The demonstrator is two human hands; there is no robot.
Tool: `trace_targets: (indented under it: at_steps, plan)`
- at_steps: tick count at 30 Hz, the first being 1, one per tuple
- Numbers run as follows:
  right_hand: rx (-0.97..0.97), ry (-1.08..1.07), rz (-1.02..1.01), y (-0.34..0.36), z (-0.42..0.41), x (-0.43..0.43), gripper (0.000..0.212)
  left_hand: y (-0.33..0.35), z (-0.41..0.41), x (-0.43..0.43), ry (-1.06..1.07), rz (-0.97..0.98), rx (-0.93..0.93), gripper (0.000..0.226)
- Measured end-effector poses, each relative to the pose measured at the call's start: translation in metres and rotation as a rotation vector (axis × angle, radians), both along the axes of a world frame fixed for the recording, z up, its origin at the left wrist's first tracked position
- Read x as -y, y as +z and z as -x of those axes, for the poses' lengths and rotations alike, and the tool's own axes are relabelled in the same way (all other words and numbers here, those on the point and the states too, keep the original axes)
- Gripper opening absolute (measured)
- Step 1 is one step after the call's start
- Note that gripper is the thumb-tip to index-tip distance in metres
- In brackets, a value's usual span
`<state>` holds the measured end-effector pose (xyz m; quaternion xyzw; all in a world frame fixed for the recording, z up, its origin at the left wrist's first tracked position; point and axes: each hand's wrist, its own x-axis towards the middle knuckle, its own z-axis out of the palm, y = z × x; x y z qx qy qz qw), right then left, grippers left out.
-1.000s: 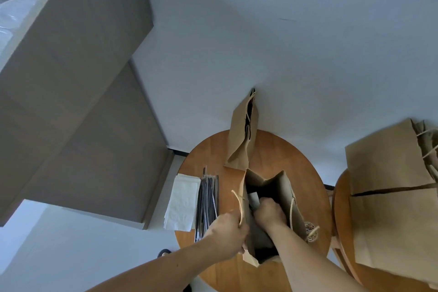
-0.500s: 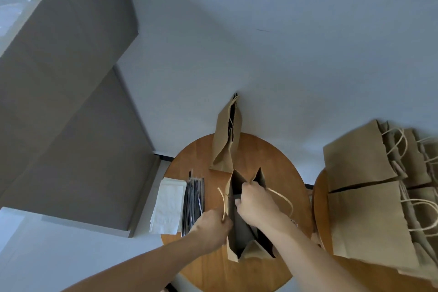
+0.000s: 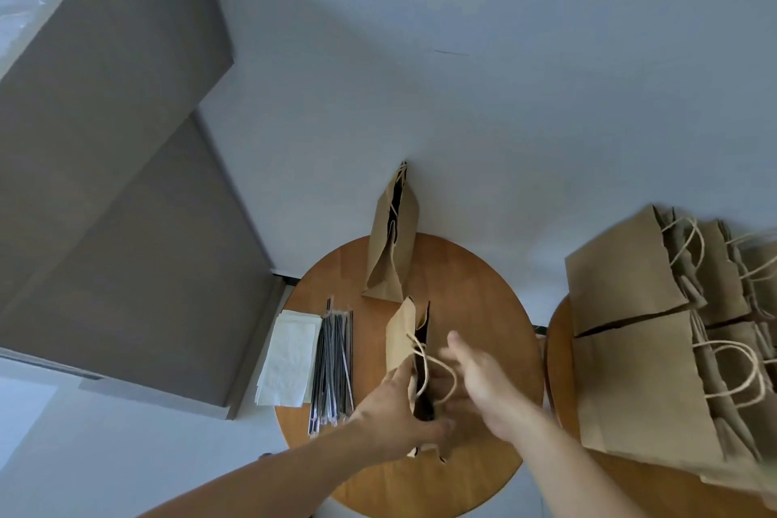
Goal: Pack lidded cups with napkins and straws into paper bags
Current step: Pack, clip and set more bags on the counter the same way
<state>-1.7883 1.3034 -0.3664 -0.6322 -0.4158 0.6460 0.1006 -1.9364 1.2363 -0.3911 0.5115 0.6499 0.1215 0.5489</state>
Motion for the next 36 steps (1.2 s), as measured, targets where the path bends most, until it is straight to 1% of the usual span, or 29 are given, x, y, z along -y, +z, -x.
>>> trace_targets:
  at_steps: [1, 3, 5, 6, 8, 9, 10, 12, 13, 14, 15, 16, 17, 18, 21, 24, 27, 29, 31, 33, 34, 36]
  plan:
    - [-0.032, -0.002, -0.014, -0.001, 0.003, 0.004, 0.052, 0.001, -0.008, 0.0, -0.004, -0.01, -0.061, 0.098]
    - [-0.111, -0.012, -0.029, -0.002, 0.007, 0.007, 0.045, -0.001, -0.024, -0.002, -0.01, -0.037, -0.244, 0.094]
    - [-0.16, -0.012, -0.088, -0.003, 0.005, 0.008, 0.039, -0.002, -0.034, -0.007, 0.024, -0.065, -0.354, 0.076]
    - [-0.13, 0.014, -0.171, -0.005, 0.001, 0.008, 0.037, -0.003, -0.035, -0.009, 0.041, -0.095, -0.366, 0.065]
    - [0.014, 0.174, -0.404, -0.011, -0.012, 0.001, 0.031, -0.003, -0.032, -0.016, 0.035, -0.166, -0.364, 0.051]
    - [0.119, 0.286, -0.534, -0.012, -0.019, -0.005, 0.025, -0.002, -0.028, -0.02, 0.021, -0.205, -0.372, 0.045]
    - [0.24, 0.386, -0.683, -0.014, -0.026, -0.011, 0.025, 0.0, -0.023, -0.024, 0.003, -0.241, -0.395, 0.038]
    - [0.445, 0.53, -1.015, -0.018, -0.036, -0.026, 0.046, 0.004, -0.013, -0.036, -0.067, -0.29, -0.465, 0.029]
    - [0.514, 0.603, -1.116, -0.019, -0.039, -0.034, 0.054, 0.005, -0.008, -0.042, -0.117, -0.308, -0.496, 0.028]
    - [0.566, 0.676, -1.167, -0.02, -0.04, -0.042, 0.054, 0.006, -0.003, -0.049, -0.166, -0.323, -0.516, 0.027]
    - [0.602, 0.736, -1.179, -0.02, -0.041, -0.049, 0.047, 0.007, 0.001, -0.056, -0.202, -0.331, -0.525, 0.026]
    - [0.621, 0.769, -1.169, -0.022, -0.041, -0.055, 0.033, 0.007, 0.006, -0.063, -0.222, -0.332, -0.526, 0.025]
    - [0.627, 0.778, -1.153, -0.023, -0.041, -0.06, 0.02, 0.006, 0.01, -0.069, -0.225, -0.331, -0.517, 0.026]
    - [0.626, 0.765, -1.137, -0.024, -0.042, -0.063, 0.014, 0.006, 0.014, -0.075, -0.219, -0.332, -0.501, 0.027]
    - [0.581, 0.702, -1.088, -0.029, -0.043, -0.067, 0.016, 0.002, 0.017, -0.085, -0.21, -0.337, -0.471, 0.027]
    - [0.521, 0.625, -1.091, -0.035, -0.045, -0.065, 0.019, -0.004, 0.012, -0.088, -0.153, -0.38, -0.475, 0.018]
    - [0.491, 0.61, -1.077, -0.04, -0.047, -0.062, 0.018, -0.01, 0.008, -0.086, -0.077, -0.449, -0.45, 0.01]
    - [0.457, 0.611, -0.986, -0.043, -0.05, -0.063, 0.018, -0.015, 0.01, -0.087, -0.085, -0.458, -0.43, 0.011]
    - [0.357, 0.566, -0.874, -0.044, -0.056, -0.066, 0.021, -0.016, 0.013, -0.092, -0.115, -0.459, -0.427, 0.016]
    - [0.251, 0.484, -0.834, -0.043, -0.064, -0.067, 0.028, -0.016, 0.016, -0.099, -0.125, -0.445, -0.423, 0.02]
    - [0.217, 0.41, -0.863, -0.043, -0.068, -0.068, 0.031, -0.015, 0.017, -0.102, -0.121, -0.438, -0.413, 0.019]
    - [0.223, 0.179, -0.927, -0.048, -0.078, -0.07, 0.024, -0.016, 0.017, -0.104, -0.114, -0.417, -0.394, 0.013]
